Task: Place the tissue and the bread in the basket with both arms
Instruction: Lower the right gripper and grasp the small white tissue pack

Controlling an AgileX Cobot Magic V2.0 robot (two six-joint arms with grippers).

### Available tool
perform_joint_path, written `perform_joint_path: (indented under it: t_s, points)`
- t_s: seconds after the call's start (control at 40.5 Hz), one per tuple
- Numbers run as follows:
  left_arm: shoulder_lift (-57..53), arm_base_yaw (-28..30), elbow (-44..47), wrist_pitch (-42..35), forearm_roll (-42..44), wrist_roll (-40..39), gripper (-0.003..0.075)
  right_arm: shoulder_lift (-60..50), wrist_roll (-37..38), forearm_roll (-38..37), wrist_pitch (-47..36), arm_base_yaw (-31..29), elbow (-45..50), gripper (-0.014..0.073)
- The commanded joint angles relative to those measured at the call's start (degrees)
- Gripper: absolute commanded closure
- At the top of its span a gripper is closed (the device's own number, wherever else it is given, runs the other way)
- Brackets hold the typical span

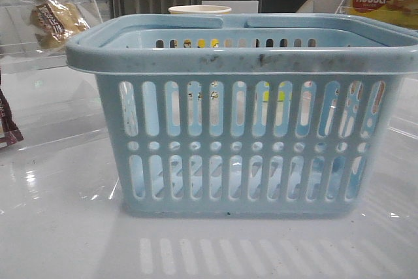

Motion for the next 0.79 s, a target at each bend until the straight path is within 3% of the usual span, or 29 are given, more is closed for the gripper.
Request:
perform_joint_path:
  t_s: [0.0, 0.395, 0.765]
  points:
    - [0.11, -0.45, -1.52, -4.4, -0.85, -0.53, 0.0232, 2.62, 0.11, -0.65, -4.66, -0.35, -4.83, 0.0074]
    - [0.11, -0.45, -1.52, -4.4, -1.06, -0.53, 0.0232, 14.71, 0.11, -0.6, -12.51, -0.35, -12.6, 0.0074]
    - [0.11, -0.45, -1.52, -4.4, -1.15, -0.53, 0.0232, 17.2, 0.11, -0.6, -19.4, -0.35, -12.65, 0.0099]
